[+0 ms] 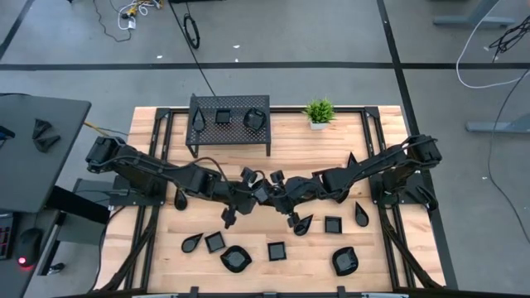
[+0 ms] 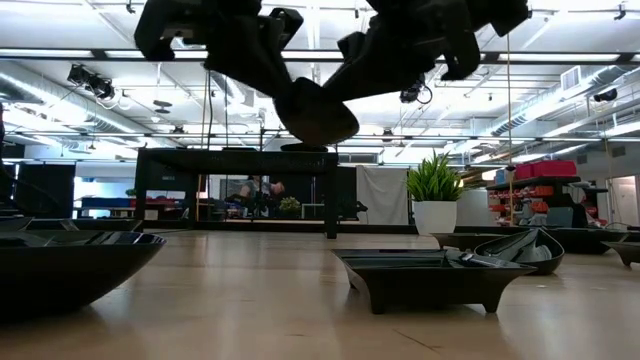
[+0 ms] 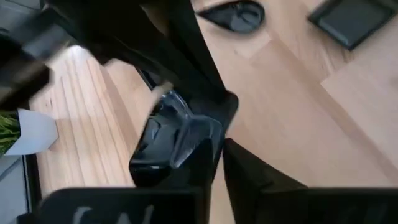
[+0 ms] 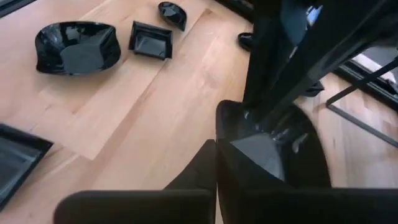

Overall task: Pick & Place Mini shaped plates
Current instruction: Stack the black leaf shaped plate on top of the black leaf shaped plates on the shelf

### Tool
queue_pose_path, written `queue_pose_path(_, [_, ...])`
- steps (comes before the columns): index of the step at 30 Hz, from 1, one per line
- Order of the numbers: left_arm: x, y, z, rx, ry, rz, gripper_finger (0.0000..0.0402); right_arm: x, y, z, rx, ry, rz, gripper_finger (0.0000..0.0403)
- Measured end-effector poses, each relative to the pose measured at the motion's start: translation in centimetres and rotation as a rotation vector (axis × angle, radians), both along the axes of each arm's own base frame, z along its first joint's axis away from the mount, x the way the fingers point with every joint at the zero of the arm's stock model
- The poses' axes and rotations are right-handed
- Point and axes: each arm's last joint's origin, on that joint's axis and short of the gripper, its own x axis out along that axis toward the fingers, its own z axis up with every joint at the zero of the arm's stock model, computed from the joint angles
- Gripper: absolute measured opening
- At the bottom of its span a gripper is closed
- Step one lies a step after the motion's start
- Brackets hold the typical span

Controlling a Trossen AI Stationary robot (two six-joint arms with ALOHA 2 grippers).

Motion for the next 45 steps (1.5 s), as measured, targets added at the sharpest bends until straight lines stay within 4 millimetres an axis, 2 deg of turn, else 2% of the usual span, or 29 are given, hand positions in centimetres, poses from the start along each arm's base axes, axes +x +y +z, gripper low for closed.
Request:
queue_pose_path(7, [0.2,-0.1,0.3,-0.077,-0.035,0.051,0.0120,-1.1,-0.2,-2.3,0.045,0.049,-0.058,0.0002])
queue_pose_path(12, [-0.9,0.2,0.1,-0.153,0.054,0.216,0.0141,-1.6,0.4,-2.7,0.020,0.062,-0.035,0.0002])
queue_pose_path(14, [-1.5,0.7,-0.8,-0.178,0.115,0.278,0.0138,-1.9,0.6,-2.7,-0.049,0.076,-0.023,0.0002])
queue_pose_path(17, [-2.8,1.1,-3.4,-0.199,0.172,0.345,0.0126,-2.5,0.6,-2.0,-0.211,0.061,-0.059,0.0002])
queue_pose_path(22, [-3.9,1.0,-7.0,-0.321,0.034,0.357,0.0103,-3.5,-0.5,1.0,-0.357,-0.008,-0.114,0.0002])
queue_pose_path(26, [-4.0,0.5,-7.9,-0.423,-0.131,0.314,0.0090,-3.5,-3.1,4.2,-0.429,-0.080,-0.093,0.0001])
queue_pose_path(29, [-3.9,0.5,-8.0,-0.461,-0.210,0.299,0.0083,-2.7,-6.2,6.4,-0.463,-0.097,-0.066,0.0001])
queue_pose_path(32, [-3.7,0.5,-7.7,-0.457,-0.254,0.312,0.0079,-1.5,-9.6,7.8,-0.507,-0.088,0.006,0.0001])
queue_pose_path(36, [-3.5,0.7,-7.3,-0.424,-0.312,0.337,0.0078,-0.3,-14.6,8.1,-0.573,-0.064,0.046,0.0000])
queue_pose_path(39, [-3.3,1.0,-7.1,-0.403,-0.340,0.336,0.0078,0.7,-17.8,7.4,-0.614,-0.054,0.045,0.0000])
queue_pose_path(42, [-3.2,1.2,-7.0,-0.391,-0.351,0.334,0.0078,1.6,-19.9,6.4,-0.618,-0.051,0.035,0.0000])
queue_pose_path(45, [-3.1,1.5,-6.9,-0.397,-0.368,0.340,0.0078,2.0,-21.3,5.7,-0.623,-0.042,0.053,0.0001])
